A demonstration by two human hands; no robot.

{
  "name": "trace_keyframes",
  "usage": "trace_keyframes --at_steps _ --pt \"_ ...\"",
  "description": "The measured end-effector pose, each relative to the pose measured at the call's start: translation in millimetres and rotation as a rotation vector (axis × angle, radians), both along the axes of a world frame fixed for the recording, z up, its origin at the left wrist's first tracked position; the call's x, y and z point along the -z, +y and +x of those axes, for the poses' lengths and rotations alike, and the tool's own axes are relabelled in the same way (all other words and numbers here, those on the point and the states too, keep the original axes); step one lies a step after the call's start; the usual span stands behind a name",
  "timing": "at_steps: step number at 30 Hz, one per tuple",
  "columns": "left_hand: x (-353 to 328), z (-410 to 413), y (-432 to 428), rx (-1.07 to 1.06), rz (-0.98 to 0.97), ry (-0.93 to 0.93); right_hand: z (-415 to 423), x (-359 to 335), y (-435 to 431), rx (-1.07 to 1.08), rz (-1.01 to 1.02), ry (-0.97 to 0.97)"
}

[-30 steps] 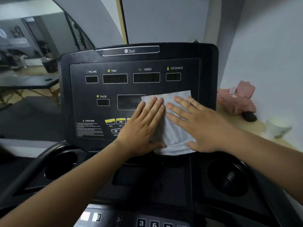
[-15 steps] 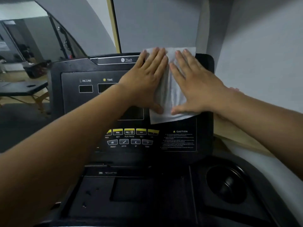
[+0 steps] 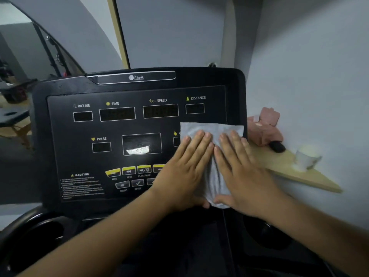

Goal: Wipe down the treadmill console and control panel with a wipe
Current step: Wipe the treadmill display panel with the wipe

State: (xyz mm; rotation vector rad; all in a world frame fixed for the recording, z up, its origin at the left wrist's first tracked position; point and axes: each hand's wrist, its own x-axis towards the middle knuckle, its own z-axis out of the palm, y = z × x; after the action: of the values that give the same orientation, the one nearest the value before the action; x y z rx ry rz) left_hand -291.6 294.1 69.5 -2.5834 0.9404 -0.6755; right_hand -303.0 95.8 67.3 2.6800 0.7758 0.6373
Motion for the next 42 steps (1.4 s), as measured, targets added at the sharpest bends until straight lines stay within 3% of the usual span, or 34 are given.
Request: trace_keyframes --at_steps 6,14,21,28,39,42 --pt "-26 14 -5 -0.032 0.049 0.02 21 -24 -12 -0.053 -0.033 0.013" --pt "-107 62 -34 -0.111 -0.033 -0.047 72 -118 -27 -0.049 -0.014 -0.005" --pt "-45 23 -30 -0.058 -0.001 0.001 41 -46 -40 -0.105 -0.018 -0.049" --pt "12 -6 -24 -0.006 -0.027 0.023 8 15 -44 -0.159 -0.094 0.035" --pt "-110 60 -23 -0.136 -0.013 -0.037 82 -120 -30 -0.157 0.013 0.032" --pt "-123 64 -20 -0.127 0.009 -0.028 87 -130 -29 -0.14 -0.012 0.026"
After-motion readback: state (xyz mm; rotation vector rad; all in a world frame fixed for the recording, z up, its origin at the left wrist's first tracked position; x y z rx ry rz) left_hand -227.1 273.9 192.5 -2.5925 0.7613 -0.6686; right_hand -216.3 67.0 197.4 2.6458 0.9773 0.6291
